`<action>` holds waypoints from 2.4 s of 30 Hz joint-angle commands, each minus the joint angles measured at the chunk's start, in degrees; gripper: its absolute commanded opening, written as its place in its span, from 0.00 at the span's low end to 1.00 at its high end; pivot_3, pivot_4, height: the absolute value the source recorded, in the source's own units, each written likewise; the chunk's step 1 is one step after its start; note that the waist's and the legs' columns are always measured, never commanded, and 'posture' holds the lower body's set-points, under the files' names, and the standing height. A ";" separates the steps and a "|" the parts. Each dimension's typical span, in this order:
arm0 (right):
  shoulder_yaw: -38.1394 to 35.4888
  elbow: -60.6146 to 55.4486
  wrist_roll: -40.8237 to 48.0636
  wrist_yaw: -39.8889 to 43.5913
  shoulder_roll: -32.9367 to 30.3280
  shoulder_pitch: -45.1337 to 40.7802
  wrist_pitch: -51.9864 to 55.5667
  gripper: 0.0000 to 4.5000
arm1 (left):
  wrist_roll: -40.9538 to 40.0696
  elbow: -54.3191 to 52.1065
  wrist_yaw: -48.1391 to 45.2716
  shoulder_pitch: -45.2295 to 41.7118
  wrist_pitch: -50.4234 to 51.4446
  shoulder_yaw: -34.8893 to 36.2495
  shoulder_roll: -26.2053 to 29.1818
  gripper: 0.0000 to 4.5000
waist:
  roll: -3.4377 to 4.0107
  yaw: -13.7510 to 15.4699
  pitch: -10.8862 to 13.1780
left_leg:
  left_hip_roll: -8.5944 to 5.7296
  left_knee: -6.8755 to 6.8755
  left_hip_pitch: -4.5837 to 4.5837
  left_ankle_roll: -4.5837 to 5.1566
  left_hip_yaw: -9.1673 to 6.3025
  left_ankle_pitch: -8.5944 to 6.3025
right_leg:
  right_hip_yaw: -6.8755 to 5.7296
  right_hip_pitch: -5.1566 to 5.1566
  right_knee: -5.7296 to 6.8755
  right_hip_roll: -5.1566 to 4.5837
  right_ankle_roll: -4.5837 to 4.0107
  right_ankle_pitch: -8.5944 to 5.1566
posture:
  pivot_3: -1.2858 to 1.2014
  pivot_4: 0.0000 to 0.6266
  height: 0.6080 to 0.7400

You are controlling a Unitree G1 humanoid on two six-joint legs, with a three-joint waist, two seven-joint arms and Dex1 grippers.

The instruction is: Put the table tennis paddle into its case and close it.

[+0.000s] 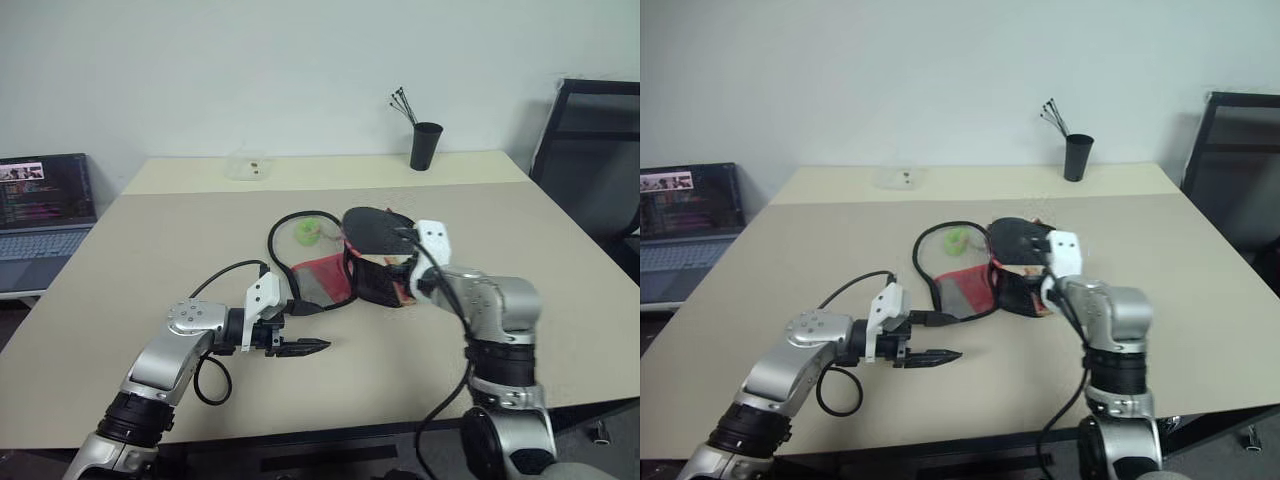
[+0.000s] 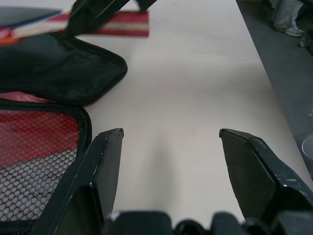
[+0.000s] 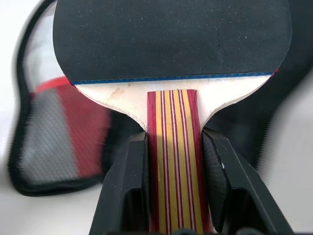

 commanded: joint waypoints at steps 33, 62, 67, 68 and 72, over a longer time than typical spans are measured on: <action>-0.96 30.69 -4.47 -8.10 0.44 -6.39 -30.27 0.25 | -0.57 -3.16 0.78 0.48 -0.12 0.60 0.54 0.76 | 0.00 -0.06 0.00 | 0.00 0.02 -0.01 0.02 0.02 -0.01 | -0.03 0.00 0.02 -0.17 -0.01 0.01 | 0.52 0.24 1.00; 2.38 23.51 -4.80 -8.16 1.17 -1.95 -26.54 0.99 | -0.34 -3.48 2.17 1.35 0.23 1.19 0.46 0.76 | 0.00 0.00 0.00 | 0.03 0.01 0.03 0.03 -0.01 -0.01 | -0.01 0.04 0.03 -0.20 -0.01 0.01 | 0.52 0.24 1.00; 3.75 22.10 -5.34 -7.35 0.70 0.01 -25.87 0.99 | -0.31 -3.12 2.48 1.15 -0.01 1.09 0.37 0.76 | 0.00 -0.01 0.00 | 0.03 0.01 0.04 0.03 -0.01 -0.01 | -0.01 0.04 0.03 -0.20 -0.01 0.01 | 0.52 0.24 1.00; 3.84 22.23 -5.55 -7.24 0.60 0.13 -25.99 0.99 | -0.27 -2.94 2.49 1.04 -0.07 1.05 0.31 0.76 | 0.00 -0.01 0.00 | 0.02 0.01 0.04 0.03 -0.01 -0.01 | -0.01 0.04 0.03 -0.20 -0.01 0.01 | 0.52 0.24 1.00; 4.51 22.78 -6.44 -6.84 -0.04 0.88 -26.57 0.85 | -0.16 -2.67 2.48 0.93 -0.31 0.98 0.21 0.76 | 0.00 -0.01 -0.01 | 0.02 0.02 0.05 0.03 0.00 -0.01 | -0.02 0.05 0.03 -0.20 -0.01 0.01 | 0.52 0.24 1.00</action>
